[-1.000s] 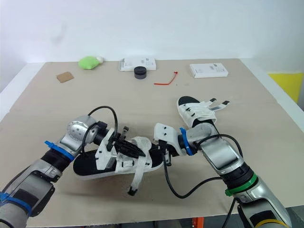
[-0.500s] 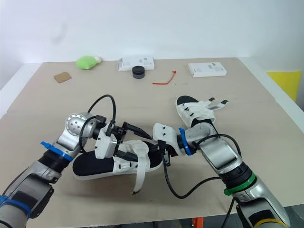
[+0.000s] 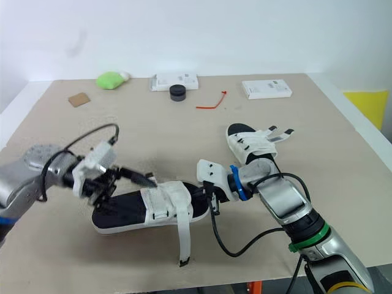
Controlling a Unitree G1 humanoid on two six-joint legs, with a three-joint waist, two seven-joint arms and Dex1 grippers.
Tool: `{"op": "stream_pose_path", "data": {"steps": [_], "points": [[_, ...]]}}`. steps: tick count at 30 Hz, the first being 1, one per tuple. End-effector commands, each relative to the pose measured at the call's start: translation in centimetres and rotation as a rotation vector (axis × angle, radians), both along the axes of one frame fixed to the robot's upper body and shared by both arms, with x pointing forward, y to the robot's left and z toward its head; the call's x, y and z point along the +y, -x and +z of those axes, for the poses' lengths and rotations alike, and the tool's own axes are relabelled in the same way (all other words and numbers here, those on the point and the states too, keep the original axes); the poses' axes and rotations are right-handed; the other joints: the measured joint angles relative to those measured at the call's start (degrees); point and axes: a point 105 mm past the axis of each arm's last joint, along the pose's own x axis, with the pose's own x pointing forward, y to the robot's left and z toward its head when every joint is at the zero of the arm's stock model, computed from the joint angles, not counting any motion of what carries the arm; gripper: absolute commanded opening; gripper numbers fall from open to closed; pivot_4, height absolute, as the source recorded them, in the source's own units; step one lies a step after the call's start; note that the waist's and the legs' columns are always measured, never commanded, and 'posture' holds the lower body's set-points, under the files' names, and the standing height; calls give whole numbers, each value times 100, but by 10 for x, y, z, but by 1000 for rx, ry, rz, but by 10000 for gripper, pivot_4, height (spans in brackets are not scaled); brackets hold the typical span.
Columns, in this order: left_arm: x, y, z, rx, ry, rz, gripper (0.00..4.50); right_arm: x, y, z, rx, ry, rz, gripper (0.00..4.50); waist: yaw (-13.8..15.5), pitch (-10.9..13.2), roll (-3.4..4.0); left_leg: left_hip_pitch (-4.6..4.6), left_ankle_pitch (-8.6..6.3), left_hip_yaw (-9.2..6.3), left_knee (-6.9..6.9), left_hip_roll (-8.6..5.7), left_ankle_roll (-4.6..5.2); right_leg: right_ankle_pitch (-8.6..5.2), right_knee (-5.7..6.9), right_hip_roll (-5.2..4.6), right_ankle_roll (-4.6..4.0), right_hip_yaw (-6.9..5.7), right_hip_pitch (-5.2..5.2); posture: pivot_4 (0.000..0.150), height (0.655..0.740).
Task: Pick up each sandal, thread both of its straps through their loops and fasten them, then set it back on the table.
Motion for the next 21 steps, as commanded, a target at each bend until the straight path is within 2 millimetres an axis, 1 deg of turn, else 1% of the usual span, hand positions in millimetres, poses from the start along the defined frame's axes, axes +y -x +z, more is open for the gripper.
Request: {"op": "stream_pose_path", "data": {"steps": [1, 3, 4, 6, 8, 10, 12, 14, 16, 19, 21], "points": [[-2, 3, 15, -34, 25, 38, 36329, -6, 8, -34, 110, 88, -17, 0, 3, 2, -2, 0, 1, 0, 0, 1, 0, 2, 0, 0, -3, -1, 0, 1500, 7400], [-2, 1, 14, 23, 29, 100, 36329, -6, 8, -33, 111, 87, -14, 0, 2, 2, -2, 5, 2, 1, 1, 0, 1, 6, 1, 0, -4, 2, 2, 1500, 7400], [-1, 2, 9, 112, 12, 140, 36329, -5, 8, -33, 110, 87, -14, 0, 0, 2, -2, 6, 2, 3, 1, 0, 1, 7, 1, 0, -3, 3, 2, 1500, 7400], [0, 6, 3, 213, -16, 180, 36329, -5, 9, -34, 110, 87, -15, 0, -8, 2, -2, 6, 2, 6, 0, 0, 1, 7, 1, 0, -3, 6, 1, 1500, 7400], [3, 21, -13, 320, -82, 182, 36329, -5, 11, -35, 116, 90, -13, 0, -21, 3, -4, 5, 0, 7, -2, 1, 2, 2, 1, 0, -1, 7, -2, 1500, 7400], [6, 33, -24, 387, -122, 189, 36329, -5, 12, -36, 121, 90, -12, 0, -29, 3, -3, 5, -5, 9, -3, 2, 4, -4, 0, 1, -4, 10, -2, 1500, 7400], [6, 37, -31, 422, -121, 213, 36329, -5, 13, -36, 124, 90, -13, 0, -22, 2, -4, 5, -7, 7, -6, 2, 4, -7, 0, 0, -6, 8, -1, 1500, 7400], [4, 31, -36, 485, -74, 297, 36329, -5, 14, -36, 126, 90, -16, 0, -7, 2, -3, 6, -7, 6, -6, 3, 4, -7, 0, 0, -8, 7, -1, 1500, 7400], [-1, 18, -38, 499, -21, 385, 36329, -5, 14, -36, 126, 91, -18, 0, 8, 0, -4, 9, -6, 4, -3, 2, 4, -5, 1, -3, -8, 5, 3, 1500, 7400], [-12, 10, -40, 496, 12, 434, 36329, -4, 16, -36, 130, 90, -17, 0, 9, -6, -14, 11, -5, 3, 3, 1, 3, 3, 2, -3, -5, 5, 6, 1500, 7400], [-18, 9, -41, 488, 16, 443, 36329, -2, 18, -36, 132, 90, -13, 0, 10, -8, -15, 12, -3, 5, 7, -4, 0, 7, 2, -6, -1, 8, 10, 1500, 7400]]}}
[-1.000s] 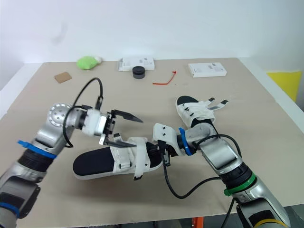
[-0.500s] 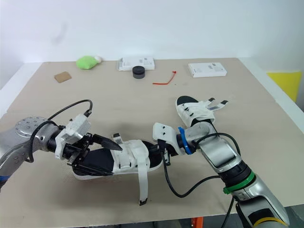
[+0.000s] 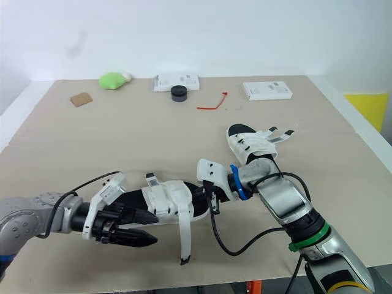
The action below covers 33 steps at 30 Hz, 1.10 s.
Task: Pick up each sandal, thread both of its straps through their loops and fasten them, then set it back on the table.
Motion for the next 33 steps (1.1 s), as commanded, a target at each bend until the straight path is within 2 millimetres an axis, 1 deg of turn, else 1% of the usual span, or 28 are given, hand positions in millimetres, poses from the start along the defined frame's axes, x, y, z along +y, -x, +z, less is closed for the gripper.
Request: {"op": "stream_pose_path", "data": {"steps": [1, 5, 12, 14, 16, 21, 26, 29, 32, 33], "points": [[-5, -10, 4, -50, -16, 57, 36329, -1, 18, -35, 135, 79, 5, 0, 1, -1, -2, 0, 1, 0, 3, 0, -1, 3, 0, 0, 1, 0, 0, 1500, 7400], [-10, -3, -2, -27, -41, 28, 36329, 0, 18, -33, 133, 80, 7, 0, -2, -1, -2, 0, 3, 0, 3, -1, -6, 8, 0, 1, 0, 2, -1, 1500, 7400], [-12, -11, -15, 59, -102, 60, 36329, 1, 19, -33, 134, 82, 13, 0, -5, 0, -2, -1, 3, 1, -2, -1, -6, 5, 0, 2, -4, 3, -4, 1500, 7400], [-15, -18, -17, 81, -107, 83, 36329, 1, 19, -33, 135, 82, 13, 0, -3, -1, -1, -1, 3, 1, -2, -1, -6, 5, 0, 3, -4, 2, -5, 1500, 7400], [-20, -21, -15, 111, -95, 83, 36329, 2, 20, -33, 134, 81, 14, 0, -2, -1, -1, -1, 3, 1, -1, -2, -6, 6, 0, 2, -3, 2, -3, 1500, 7400], [-33, -28, -4, 160, -52, 68, 36329, 1, 19, -32, 132, 82, 10, 0, -1, -1, -1, -1, 8, 0, 6, -6, -8, 15, 0, 0, 5, 3, 0, 1500, 7400], [-35, -28, -5, 178, -72, 63, 36329, 1, 20, -32, 131, 78, 4, 0, -1, -1, -1, -3, 15, 0, 13, -9, -16, 25, 0, -2, 11, 7, 1, 1500, 7400], [-36, -29, -4, 178, -72, 73, 29101, 1, 20, -32, 132, 76, -1, 0, 0, -1, -2, -3, 16, 0, 13, -9, -18, 26, 0, -2, 11, 7, 0, 1500, 7400], [-35, -31, -2, 173, -64, 88, 16244, 0, 20, -33, 133, 77, -3, 0, -3, -2, -1, -3, 16, -1, 10, -8, -18, 24, -1, -1, 8, 6, -1, 1500, 7400], [-35, -32, -1, 172, -57, 93, 10142, 1, 20, -33, 132, 76, -3, 0, -5, -2, -1, -3, 15, 0, 6, -9, -19, 22, -1, -1, 7, 8, -2, 1500, 7400]]}}
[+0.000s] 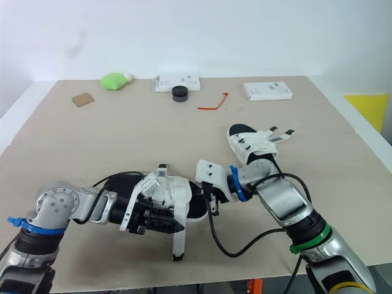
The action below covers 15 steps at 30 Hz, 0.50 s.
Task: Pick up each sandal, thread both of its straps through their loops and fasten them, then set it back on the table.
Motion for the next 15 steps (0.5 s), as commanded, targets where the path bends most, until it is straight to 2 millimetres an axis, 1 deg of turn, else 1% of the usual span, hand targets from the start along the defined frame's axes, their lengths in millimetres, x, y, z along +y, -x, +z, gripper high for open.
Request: {"op": "stream_pose_path", "data": {"steps": [1, 2, 3, 6, 10, 14, 15], "points": [[2, -7, 13, -43, 43, 33, 6489, -2, 15, -33, 133, 65, 1, 0, -1, 0, 0, 0, 0, 0, -2, 0, 0, -1, 0, 0, -1, 1, -1, 1500, 7400], [1, -7, 16, -37, 60, 28, 4552, -2, 14, -32, 133, 64, 1, 0, 1, 0, 0, 0, 0, 0, -3, 0, 0, -1, -1, 0, -1, 0, 0, 1500, 7400], [1, -6, 18, -33, 73, 25, 1484, -2, 14, -32, 132, 64, 2, 0, 1, 0, 0, 0, 0, -1, -3, 0, 0, -2, -1, 0, -1, -1, 0, 1500, 7400], [-1, -6, 24, -30, 104, 12, 1484, -2, 12, -31, 128, 65, 3, 0, 1, 0, -1, 0, 0, -1, -2, 0, 0, 0, -1, 0, 0, -1, 0, 1500, 7400], [2, -4, 32, -17, 129, -8, 1484, -2, 11, -31, 125, 68, 4, 0, -1, 1, -2, 0, 0, -1, -1, 0, 0, 0, -1, 0, 0, -1, -1, 1500, 7400], [12, 2, 47, -17, 138, -71, 1484, -4, 10, -31, 123, 71, 4, 0, -4, 3, -5, -3, 0, -2, -3, 1, 0, 0, -1, 2, 0, -2, -5, 1500, 7400], [15, 3, 55, -25, 150, -99, 1484, -4, 9, -32, 122, 71, 3, 0, -8, 7, -11, -3, 0, -1, -5, 1, -1, -1, -1, 0, 0, 0, -5, 1500, 7400]]}}
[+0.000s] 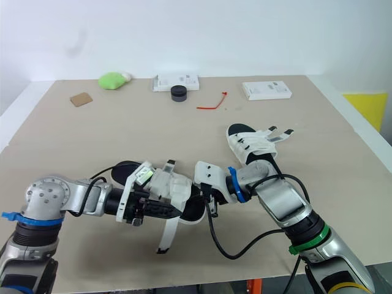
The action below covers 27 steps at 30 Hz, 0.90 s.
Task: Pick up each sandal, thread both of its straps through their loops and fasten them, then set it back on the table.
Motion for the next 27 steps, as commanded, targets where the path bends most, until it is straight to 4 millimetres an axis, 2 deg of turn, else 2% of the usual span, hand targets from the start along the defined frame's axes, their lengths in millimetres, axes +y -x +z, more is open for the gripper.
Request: {"op": "stream_pose_path", "data": {"steps": [1, 5, 8, 15, 17, 20, 27], "points": [[9, 7, 33, -46, 70, -100, 1484, -6, 8, -33, 117, 78, -14, 0, -4, 5, -8, -3, 0, 0, -1, 1, 0, 0, 0, 2, 0, -1, -4, 1500, 7400], [12, 1, 55, -123, 69, -156, 1484, -4, 5, -33, 111, 75, -13, 0, -14, 7, -9, -2, 1, -1, -4, 0, -2, -1, -1, 2, -2, -4, -5, 1500, 7400], [10, -8, 60, -141, 68, -182, 1484, -4, 4, -33, 109, 72, -10, 0, -34, 7, -10, 0, -1, 6, -12, 1, -4, -5, -5, 2, -5, 0, -7, 1500, 7400], [-5, -48, 68, -88, 171, -151, 1484, -2, 7, -33, 111, 68, -8, 0, -50, 6, -7, 0, 0, -2, -16, 4, -4, -8, -3, 7, -11, -8, -9, 1500, 7400], [-10, -57, 64, -48, 199, -126, 1484, -2, 10, -34, 117, 67, -10, 0, -60, 6, -7, 1, 0, -1, -15, 3, -4, -8, -4, 7, -10, -7, -8, 1500, 7400], [-22, -63, 49, -4, 191, -98, 1484, -2, 13, -36, 123, 67, -14, 0, -73, 7, -8, -4, -2, -1, -16, 3, -2, -12, -4, 7, -6, -5, -10, 1500, 7400], [-28, -58, 39, 24, 205, -111, 1484, -2, 15, -37, 125, 63, -30, 0, -73, 6, -7, -7, -3, -2, -14, 0, -1, -15, -4, 1, -2, -5, -6, 1500, 7400]]}}
